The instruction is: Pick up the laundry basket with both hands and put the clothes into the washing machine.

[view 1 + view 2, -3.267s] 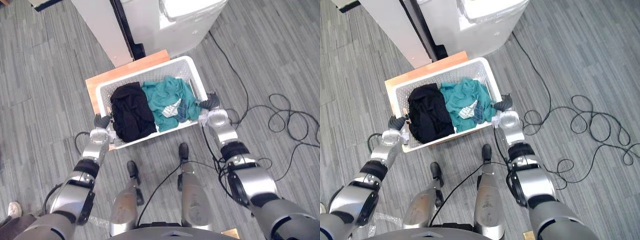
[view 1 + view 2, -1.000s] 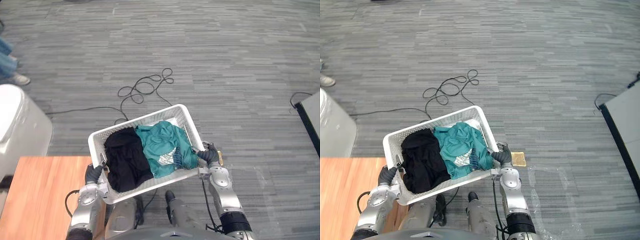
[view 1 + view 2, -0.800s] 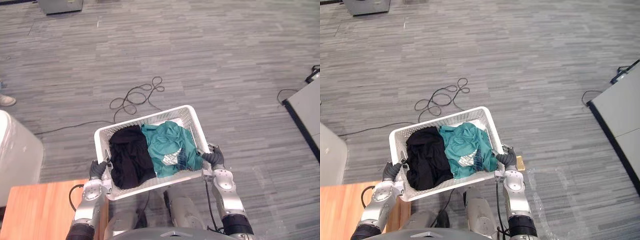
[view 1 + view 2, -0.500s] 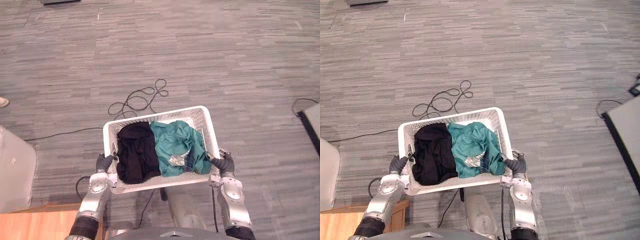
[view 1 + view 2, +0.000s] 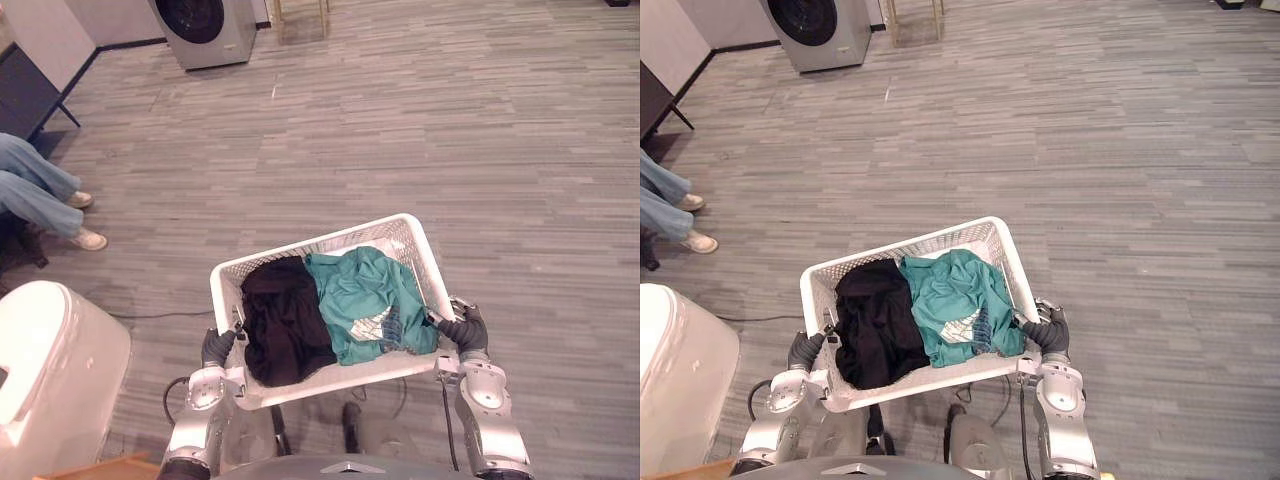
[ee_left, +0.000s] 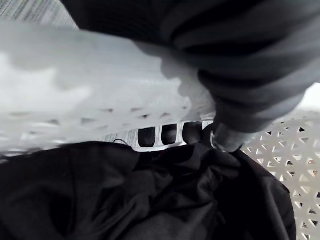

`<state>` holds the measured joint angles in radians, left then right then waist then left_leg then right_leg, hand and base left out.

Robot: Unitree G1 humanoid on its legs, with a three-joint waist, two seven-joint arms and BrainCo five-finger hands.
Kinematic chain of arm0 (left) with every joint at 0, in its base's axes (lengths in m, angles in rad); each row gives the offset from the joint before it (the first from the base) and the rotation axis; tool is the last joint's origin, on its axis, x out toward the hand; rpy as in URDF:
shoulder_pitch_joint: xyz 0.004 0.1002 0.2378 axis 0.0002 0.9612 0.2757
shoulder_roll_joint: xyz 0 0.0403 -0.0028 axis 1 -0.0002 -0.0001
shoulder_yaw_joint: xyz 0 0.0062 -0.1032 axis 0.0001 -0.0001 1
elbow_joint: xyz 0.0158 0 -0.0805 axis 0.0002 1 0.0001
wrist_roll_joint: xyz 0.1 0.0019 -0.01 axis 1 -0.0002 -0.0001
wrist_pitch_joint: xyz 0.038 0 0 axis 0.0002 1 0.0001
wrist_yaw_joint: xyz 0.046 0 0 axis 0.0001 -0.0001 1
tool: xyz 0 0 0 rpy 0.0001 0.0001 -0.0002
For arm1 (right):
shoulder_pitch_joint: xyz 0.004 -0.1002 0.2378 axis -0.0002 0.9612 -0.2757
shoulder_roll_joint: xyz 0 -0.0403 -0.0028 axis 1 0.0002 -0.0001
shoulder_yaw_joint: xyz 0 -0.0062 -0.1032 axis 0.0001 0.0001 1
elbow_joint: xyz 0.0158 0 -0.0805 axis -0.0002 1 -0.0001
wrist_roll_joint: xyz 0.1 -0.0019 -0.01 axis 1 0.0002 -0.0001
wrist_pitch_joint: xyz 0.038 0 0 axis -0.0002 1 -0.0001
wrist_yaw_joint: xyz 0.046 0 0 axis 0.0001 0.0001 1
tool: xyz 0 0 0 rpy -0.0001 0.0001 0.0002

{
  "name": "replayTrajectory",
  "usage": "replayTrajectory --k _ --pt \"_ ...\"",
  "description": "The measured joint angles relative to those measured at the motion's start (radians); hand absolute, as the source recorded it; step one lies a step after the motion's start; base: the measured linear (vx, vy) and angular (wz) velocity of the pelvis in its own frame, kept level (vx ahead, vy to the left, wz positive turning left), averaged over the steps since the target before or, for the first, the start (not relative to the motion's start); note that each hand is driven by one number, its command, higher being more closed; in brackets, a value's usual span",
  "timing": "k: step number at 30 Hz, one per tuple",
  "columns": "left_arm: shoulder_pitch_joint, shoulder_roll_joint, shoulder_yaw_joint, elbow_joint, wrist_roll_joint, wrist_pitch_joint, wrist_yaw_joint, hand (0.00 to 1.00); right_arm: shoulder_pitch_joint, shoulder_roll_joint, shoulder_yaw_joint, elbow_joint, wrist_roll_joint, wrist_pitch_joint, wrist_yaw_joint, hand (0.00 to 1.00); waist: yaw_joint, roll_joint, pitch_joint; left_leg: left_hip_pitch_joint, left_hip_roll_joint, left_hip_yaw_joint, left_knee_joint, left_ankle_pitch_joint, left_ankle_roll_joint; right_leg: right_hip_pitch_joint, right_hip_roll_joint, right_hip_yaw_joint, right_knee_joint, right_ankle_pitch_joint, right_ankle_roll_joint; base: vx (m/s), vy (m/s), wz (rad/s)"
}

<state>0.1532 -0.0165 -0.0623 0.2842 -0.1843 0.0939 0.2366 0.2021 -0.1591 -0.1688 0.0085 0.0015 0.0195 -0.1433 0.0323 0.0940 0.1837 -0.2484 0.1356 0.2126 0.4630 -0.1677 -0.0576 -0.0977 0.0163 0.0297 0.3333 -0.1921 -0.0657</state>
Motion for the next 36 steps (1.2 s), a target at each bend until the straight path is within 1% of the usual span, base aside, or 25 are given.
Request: replayTrajectory --k 1,2,3,4,5,6,7,8,9,10,11,16,19,21,24,25,26,28,30,31,32,33,34,35,36 --pt "0.005 -0.004 -0.001 0.002 0.0 -0.001 0.0 1.0 -0.003 -0.006 -0.004 0.011 0.0 -0.001 -0.001 1.0 0.001 -0.004 -0.005 0.02 -0.034 -0.018 -0.147 0.051 -0.008 0.014 -0.008 0.024 0.007 -0.023 0.037 0.42 0.155 -0.48" --pt "0.009 -0.003 -0.003 0.006 0.0 -0.001 0.0 1.0 -0.026 -0.008 -0.004 0.014 0.0 -0.001 -0.002 1.0 0.001 0.0 -0.008 0.047 -0.063 -0.022 -0.262 0.123 -0.008 0.032 -0.011 0.058 0.021 -0.047 0.07 0.42 0.184 -0.59" --pt "0.012 -0.002 -0.003 0.007 0.0 -0.002 0.0 1.0 -0.027 -0.009 -0.004 0.02 0.0 -0.003 -0.002 1.0 0.001 0.003 -0.015 0.054 -0.076 -0.022 -0.308 0.172 -0.005 0.035 -0.008 0.075 0.031 -0.058 0.08 0.33 0.179 -0.64" --pt "0.022 0.0 -0.005 0.008 0.0 -0.006 0.0 1.0 -0.027 -0.008 -0.001 0.041 0.0 -0.01 -0.002 1.0 0.0 0.005 -0.038 0.065 -0.091 -0.018 -0.364 0.239 0.007 0.032 0.0 0.097 0.044 -0.076 0.09 0.4 0.222 -0.47" --pt "0.023 0.025 -0.009 0.035 0.0 -0.007 0.0 1.0 -0.033 0.022 -0.003 0.098 0.001 -0.018 -0.004 1.0 -0.012 -0.025 -0.073 0.095 -0.118 0.005 -0.403 0.244 0.016 0.033 -0.021 0.126 0.047 -0.092 0.091 0.46 0.212 -0.35" --pt "0.021 0.049 -0.013 0.044 0.001 -0.007 0.0 1.0 -0.034 0.037 -0.003 0.134 0.001 -0.017 -0.009 1.0 -0.025 -0.055 -0.091 0.118 -0.135 0.011 -0.442 0.248 0.022 0.039 -0.034 0.139 0.039 -0.089 0.094 0.45 0.183 -0.15" --pt "0.021 0.065 -0.017 0.045 0.001 -0.007 0.0 1.0 -0.034 0.051 -0.003 0.145 0.002 -0.017 -0.01 1.0 -0.029 -0.068 -0.093 0.133 -0.141 0.012 -0.459 0.248 0.022 0.047 -0.036 0.149 0.037 -0.086 0.098 0.31 0.095 -0.08" --pt "0.017 0.084 -0.019 0.051 0.001 -0.006 0.0 1.0 -0.038 0.071 -0.005 0.172 0.002 -0.018 -0.01 1.0 -0.04 -0.076 -0.095 0.152 -0.134 0.011 -0.474 0.248 0.022 0.037 -0.028 0.164 0.07 -0.072 0.112 0.24 0.074 -0.11" --pt "0.01 0.091 -0.016 0.06 0.002 -0.005 0.001 1.0 -0.048 0.082 -0.005 0.213 0.002 -0.022 -0.009 1.0 -0.046 -0.069 -0.093 0.169 -0.112 -0.001 -0.473 0.247 0.021 0.016 -0.014 0.193 0.089 -0.086 0.103 0.21 0.054 -0.2" --pt "0.009 0.091 -0.012 0.068 0.002 -0.005 0.001 1.0 -0.053 0.082 -0.003 0.23 0.002 -0.024 -0.009 1.0 -0.04 -0.064 -0.091 0.179 -0.104 -0.006 -0.473 0.247 0.021 0.013 -0.012 0.203 0.063 -0.099 0.105 0.11 0.024 -0.19" --pt "-0.049 0.096 -0.009 0.199 0.002 -0.006 0.001 1.0 -0.117 0.073 -0.02 0.366 0.042 -0.034 0.001 1.0 -0.045 -0.052 -0.083 0.191 -0.124 -0.049 -0.539 0.223 0.015 -0.008 -0.064 0.233 -0.276 0.185 0.172 0.03 0.005 -0.12" --pt "-0.048 0.097 -0.009 0.2 0.002 -0.006 0.001 1.0 -0.105 0.074 -0.02 0.38 0.044 -0.038 0.001 1.0 -0.048 -0.052 -0.083 0.194 -0.124 -0.049 -0.539 0.223 0.015 -0.005 -0.064 0.232 -0.276 0.185 0.172 0.0 0.0 0.0" --pt "-0.048 0.106 -0.012 0.227 0.002 -0.006 0.001 1.0 -0.087 0.086 -0.02 0.418 0.08 -0.042 0.003 1.0 -0.056 -0.055 -0.082 0.205 -0.123 -0.049 -0.539 0.223 0.015 0.009 -0.064 0.23 -0.28 0.185 0.172 0.0 0.0 0.0" --pt "-0.045 0.123 -0.019 0.261 0.002 -0.004 -0.001 1.0 -0.071 0.102 -0.02 0.46 0.092 -0.04 0.004 1.0 -0.066 -0.061 -0.078 0.228 -0.121 -0.047 -0.539 0.223 0.014 0.03 -0.064 0.231 -0.285 0.185 0.172 0.0 0.0 0.0" --pt "-0.041 0.145 -0.029 0.307 0.012 0.001 -0.006 1.0 -0.027 0.125 -0.02 0.517 0.144 -0.04 0.012 1.0 -0.073 -0.078 -0.067 0.243 -0.117 -0.034 -0.539 0.22 0.01 0.043 -0.065 0.235 -0.289 0.187 0.17 -0.04 -0.019 -0.05" --pt "-0.041 0.147 -0.03 0.311 0.012 0.002 -0.008 1.0 -0.027 0.126 -0.02 0.524 0.151 -0.039 0.012 1.0 -0.073 -0.079 -0.066 0.243 -0.116 -0.031 -0.539 0.22 0.01 0.043 -0.065 0.236 -0.289 0.189 0.171 -0.06 -0.003 -0.1" --pt "-0.042 0.16 -0.036 0.326 0.013 0.006 -0.022 1.0 -0.023 0.133 -0.021 0.563 0.167 -0.036 0.013 1.0 -0.075 -0.092 -0.059 0.24 -0.115 -0.021 -0.539 0.219 0.012 0.038 -0.066 0.241 -0.293 0.193 0.174 -0.06 -0.003 -0.08" --pt "-0.053 0.175 -0.046 0.326 0.014 0.008 -0.025 1.0 -0.028 0.14 -0.022 0.566 0.192 -0.035 0.013 1.0 -0.075 -0.102 -0.054 0.222 -0.118 -0.017 -0.533 0.217 0.019 0.016 -0.071 0.241 -0.293 0.198 0.183 -0.07 -0.001 -0.13" --pt "-0.06 0.175 -0.052 0.32 0.013 0.008 -0.025 1.0 -0.043 0.138 -0.029 0.561 0.193 -0.034 0.012 1.0 -0.068 -0.104 -0.054 0.194 -0.129 -0.014 -0.513 0.205 0.031 -0.01 -0.089 0.214 -0.276 0.189 0.193 -0.07 0.021 -0.11" --pt "-0.065 0.173 -0.058 0.313 0.012 0.008 -0.025 1.0 -0.049 0.134 -0.037 0.558 0.193 -0.033 0.013 1.0 -0.068 -0.103 -0.053 0.17 -0.145 -0.018 -0.485 0.182 0.049 -0.038 -0.111 0.177 -0.23 0.154 0.202 -0.06 0.045 0.24" --pt "-0.071 0.171 -0.065 0.297 0.011 0.013 -0.025 1.0 -0.048 0.132 -0.042 0.556 0.195 -0.033 0.012 1.0 -0.076 -0.108 -0.048 0.141 -0.166 -0.027 -0.447 0.16 0.061 -0.059 -0.139 0.144 -0.172 0.077 0.227 -0.06 0.056 0.43" --pt "-0.072 0.172 -0.072 0.285 0.011 0.016 -0.025 1.0 -0.048 0.13 -0.047 0.551 0.197 -0.033 0.012 1.0 -0.08 -0.121 -0.04 0.131 -0.18 -0.033 -0.411 0.149 0.072 -0.067 -0.158 0.122 -0.141 0.032 0.237 -0.01 0.108 0.66" --pt "-0.076 0.173 -0.083 0.269 0.011 0.016 -0.024 1.0 -0.044 0.131 -0.056 0.536 0.199 -0.034 0.012 1.0 -0.088 -0.118 -0.036 0.094 -0.192 -0.042 -0.298 0.099 0.089 -0.071 -0.19 0.087 -0.094 -0.005 0.25 0.03 0.125 0.63" --pt "-0.078 0.171 -0.089 0.24 0.01 0.017 -0.022 1.0 -0.032 0.127 -0.059 0.494 0.201 -0.036 0.012 1.0 -0.088 -0.123 -0.014 0.071 -0.193 -0.05 -0.208 0.01 0.104 -0.095 -0.203 0.065 0.047 0.039 0.2 0.01 0.143 0.51" --pt "-0.094 0.181 -0.077 0.234 -0.003 0.016 -0.018 1.0 -0.048 0.135 -0.04 0.47 0.209 -0.036 0.01 1.0 -0.072 -0.13 0.022 0.077 -0.198 -0.065 -0.175 -0.018 0.117 -0.169 -0.201 0.065 0.24 0.06 0.153 -0.02 0.087 0.38"
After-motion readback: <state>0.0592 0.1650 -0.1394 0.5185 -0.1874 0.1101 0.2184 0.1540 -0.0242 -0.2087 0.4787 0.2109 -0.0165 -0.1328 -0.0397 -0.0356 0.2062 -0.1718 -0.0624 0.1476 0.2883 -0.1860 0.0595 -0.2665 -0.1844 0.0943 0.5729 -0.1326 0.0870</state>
